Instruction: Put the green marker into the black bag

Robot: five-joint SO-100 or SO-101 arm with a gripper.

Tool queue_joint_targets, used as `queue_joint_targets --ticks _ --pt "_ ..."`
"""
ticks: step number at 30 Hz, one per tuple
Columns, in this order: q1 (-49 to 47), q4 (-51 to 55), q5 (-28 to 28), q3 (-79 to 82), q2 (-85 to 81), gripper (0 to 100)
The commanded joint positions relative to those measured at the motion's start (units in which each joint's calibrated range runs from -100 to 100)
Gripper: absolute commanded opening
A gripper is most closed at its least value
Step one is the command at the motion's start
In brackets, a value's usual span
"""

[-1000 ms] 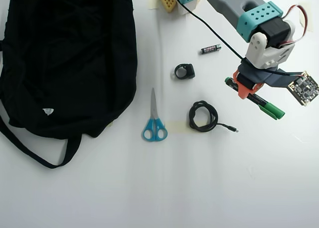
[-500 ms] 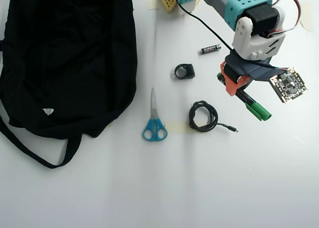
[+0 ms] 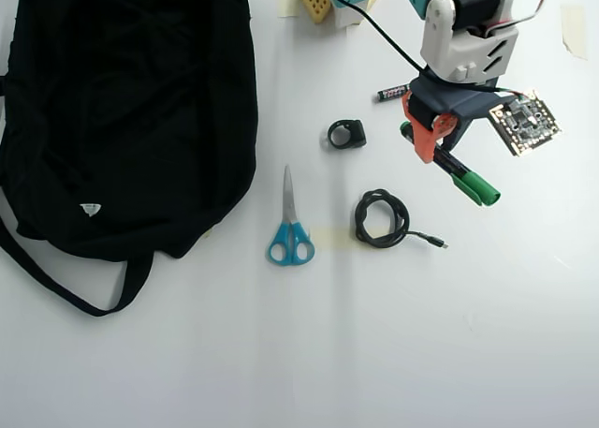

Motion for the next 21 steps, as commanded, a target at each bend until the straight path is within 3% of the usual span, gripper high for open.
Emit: queue_joint_targets --ticks 1,9,21 --pt "-0.40 -10.76 -0.33 14.38 -9.92 2" --pt "0.65 -18.51 -1.22 29.65 -22.12 2" --pt "10.30 -25.49 -1.22 48.16 -43.44 2"
